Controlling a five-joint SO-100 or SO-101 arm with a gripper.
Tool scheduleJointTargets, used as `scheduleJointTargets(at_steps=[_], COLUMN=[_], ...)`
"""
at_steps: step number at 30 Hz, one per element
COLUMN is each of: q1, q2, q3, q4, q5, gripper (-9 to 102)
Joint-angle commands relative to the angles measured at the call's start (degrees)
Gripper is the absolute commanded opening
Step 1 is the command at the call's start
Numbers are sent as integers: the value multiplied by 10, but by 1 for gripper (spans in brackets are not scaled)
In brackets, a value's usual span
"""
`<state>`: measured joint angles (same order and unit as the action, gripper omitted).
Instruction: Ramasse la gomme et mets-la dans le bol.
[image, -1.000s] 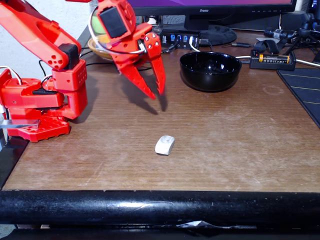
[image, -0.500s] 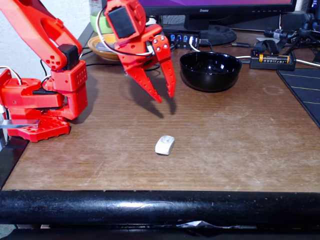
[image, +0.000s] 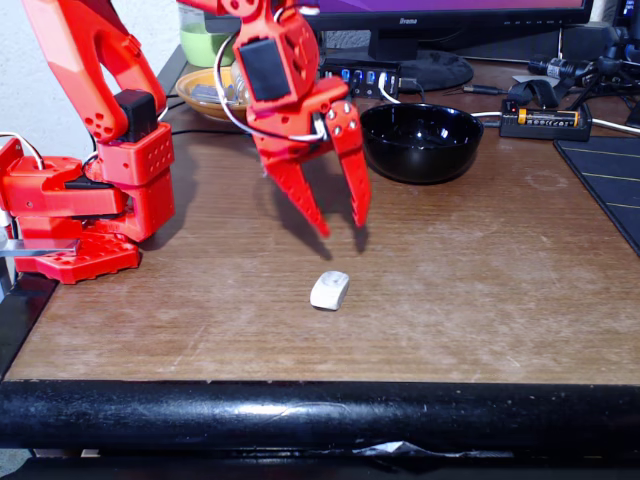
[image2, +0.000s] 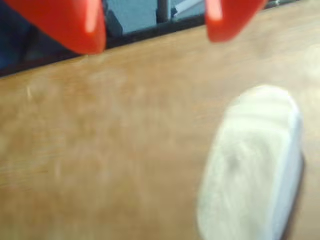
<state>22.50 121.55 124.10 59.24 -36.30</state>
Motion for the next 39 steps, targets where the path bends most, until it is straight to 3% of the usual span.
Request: scheduleJointTargets(at_steps=[1, 18, 23, 39], q1=[11, 18, 21, 62], q2=[1, -42, -58, -142], q3=[-9, -25, -28, -88], q4=[-4, 40, 79, 47], q5=[-25, -76, -98, -97], gripper=[14, 34, 35, 35])
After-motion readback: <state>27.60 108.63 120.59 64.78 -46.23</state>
